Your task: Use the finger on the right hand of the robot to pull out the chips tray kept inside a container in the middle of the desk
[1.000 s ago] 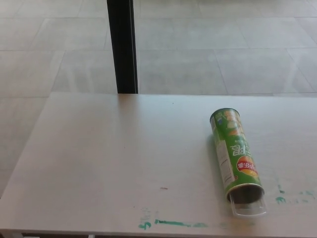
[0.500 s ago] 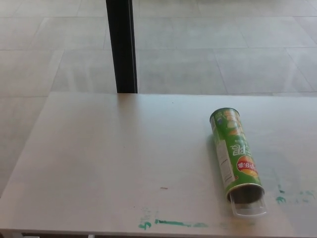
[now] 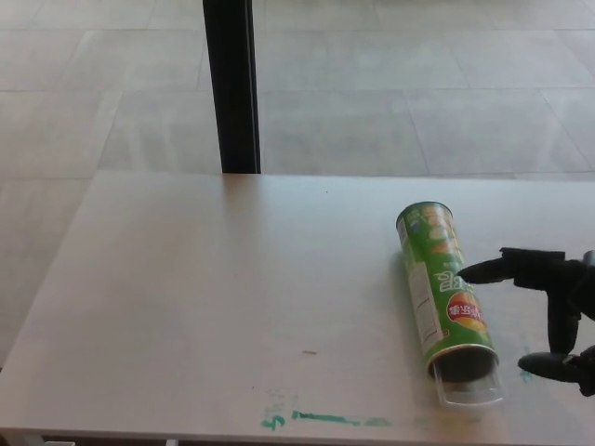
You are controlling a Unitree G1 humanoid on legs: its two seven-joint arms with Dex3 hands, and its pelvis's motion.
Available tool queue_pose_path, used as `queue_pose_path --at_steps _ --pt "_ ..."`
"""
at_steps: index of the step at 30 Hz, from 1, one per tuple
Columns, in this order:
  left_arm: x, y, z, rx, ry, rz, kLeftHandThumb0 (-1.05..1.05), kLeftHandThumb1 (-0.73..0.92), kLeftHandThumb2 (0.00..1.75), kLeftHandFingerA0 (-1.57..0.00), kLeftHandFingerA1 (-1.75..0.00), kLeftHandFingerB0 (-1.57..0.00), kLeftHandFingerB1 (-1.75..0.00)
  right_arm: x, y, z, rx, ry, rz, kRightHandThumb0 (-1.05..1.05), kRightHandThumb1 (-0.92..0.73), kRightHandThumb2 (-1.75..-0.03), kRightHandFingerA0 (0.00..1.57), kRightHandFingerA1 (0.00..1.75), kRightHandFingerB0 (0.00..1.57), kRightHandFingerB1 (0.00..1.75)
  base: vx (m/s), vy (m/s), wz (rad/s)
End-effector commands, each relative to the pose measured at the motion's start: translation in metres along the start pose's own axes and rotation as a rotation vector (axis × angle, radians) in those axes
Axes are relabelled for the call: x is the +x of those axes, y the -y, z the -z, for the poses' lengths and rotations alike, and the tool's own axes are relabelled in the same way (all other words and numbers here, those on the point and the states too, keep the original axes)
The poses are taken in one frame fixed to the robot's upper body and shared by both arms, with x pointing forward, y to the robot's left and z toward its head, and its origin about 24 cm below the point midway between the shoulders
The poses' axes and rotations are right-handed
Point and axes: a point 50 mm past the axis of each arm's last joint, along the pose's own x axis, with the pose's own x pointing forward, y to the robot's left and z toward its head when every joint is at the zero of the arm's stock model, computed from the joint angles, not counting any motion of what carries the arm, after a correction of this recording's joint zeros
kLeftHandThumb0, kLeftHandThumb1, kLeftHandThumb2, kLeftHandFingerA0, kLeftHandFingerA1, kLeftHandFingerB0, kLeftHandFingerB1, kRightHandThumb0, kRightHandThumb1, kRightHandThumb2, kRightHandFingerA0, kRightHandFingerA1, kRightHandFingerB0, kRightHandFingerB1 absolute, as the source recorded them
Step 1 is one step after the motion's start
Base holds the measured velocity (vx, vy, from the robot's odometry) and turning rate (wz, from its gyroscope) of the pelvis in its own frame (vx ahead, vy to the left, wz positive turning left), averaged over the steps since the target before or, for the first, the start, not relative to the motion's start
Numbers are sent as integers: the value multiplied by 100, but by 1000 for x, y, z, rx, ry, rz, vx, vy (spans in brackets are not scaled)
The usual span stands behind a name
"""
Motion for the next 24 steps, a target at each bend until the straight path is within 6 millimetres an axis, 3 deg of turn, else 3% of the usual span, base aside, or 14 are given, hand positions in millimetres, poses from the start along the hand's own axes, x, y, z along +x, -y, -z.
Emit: queue_pose_path --at_steps 1,13,14,15,22,24 --pt "-1 -9 -4 9 13 -23 -40 74 62 -51 -51 -52 -42 7 -5 12 -107 -74 -96 -16 -55 -57 88 131 38 39 0 0 0" --pt "-2 -10 -3 33 13 -18 -40 75 63 -52 -48 -51 -41 16 1 26 -262 -117 -159 -18 -56 -58 85 143 40 39 0 0 0" --pt "-1 -12 -6 22 16 -23 -40 74 62 -50 -47 -51 -41 18 4 27 -280 -120 -168 -24 -53 -65 84 141 38 43 0 0 0" --pt "-1 -12 -6 34 19 -24 -41 75 63 -51 -47 -51 -41 18 5 27 -283 -116 -167 -18 -56 -58 83 142 40 39 0 0 0" --pt "-3 -9 -2 38 26 -10 -40 75 62 -55 -55 -50 -42 19 -1 25 -285 -106 -160 -19 -56 -58 84 140 41 39 0 0 0" --pt "-2 -8 -1 9 11 -20 -39 73 62 -53 -52 -52 -43 19 -4 24 -279 -97 -177 -23 -55 -57 87 125 39 38 0 0 0"
